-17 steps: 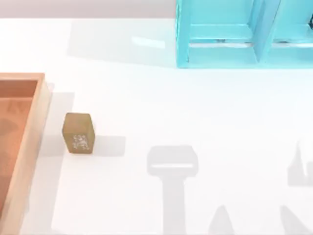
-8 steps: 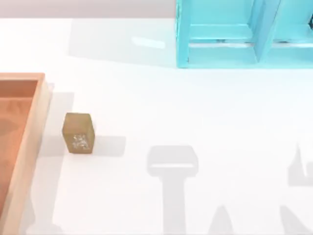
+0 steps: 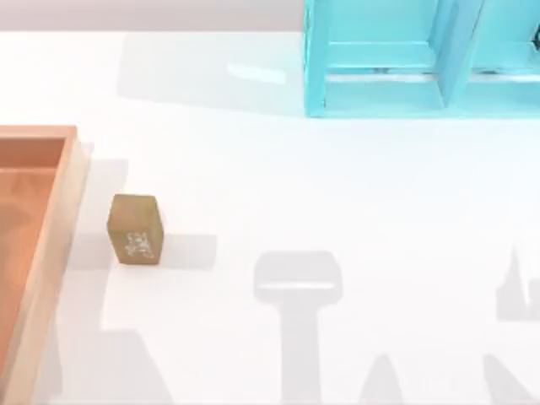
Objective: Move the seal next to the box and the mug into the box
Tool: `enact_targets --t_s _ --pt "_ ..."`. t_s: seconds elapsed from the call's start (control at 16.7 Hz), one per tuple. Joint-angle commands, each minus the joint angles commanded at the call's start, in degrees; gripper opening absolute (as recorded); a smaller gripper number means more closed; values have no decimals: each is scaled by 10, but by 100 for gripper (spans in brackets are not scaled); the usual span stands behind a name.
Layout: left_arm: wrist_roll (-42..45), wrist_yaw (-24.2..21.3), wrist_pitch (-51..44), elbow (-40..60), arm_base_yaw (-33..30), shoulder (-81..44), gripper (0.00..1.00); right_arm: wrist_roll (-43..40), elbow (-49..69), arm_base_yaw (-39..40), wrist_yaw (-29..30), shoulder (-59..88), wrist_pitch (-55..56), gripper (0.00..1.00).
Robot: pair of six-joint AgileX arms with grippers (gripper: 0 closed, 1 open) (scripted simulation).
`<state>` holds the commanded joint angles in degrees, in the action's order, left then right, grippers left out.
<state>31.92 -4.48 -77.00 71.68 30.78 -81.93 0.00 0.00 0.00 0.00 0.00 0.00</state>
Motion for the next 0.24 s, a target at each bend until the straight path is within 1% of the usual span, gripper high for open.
enact_targets --t_s 0.24 --pt "3 0 12 -9 3 -27 100 0 0 0 0 0 0 100"
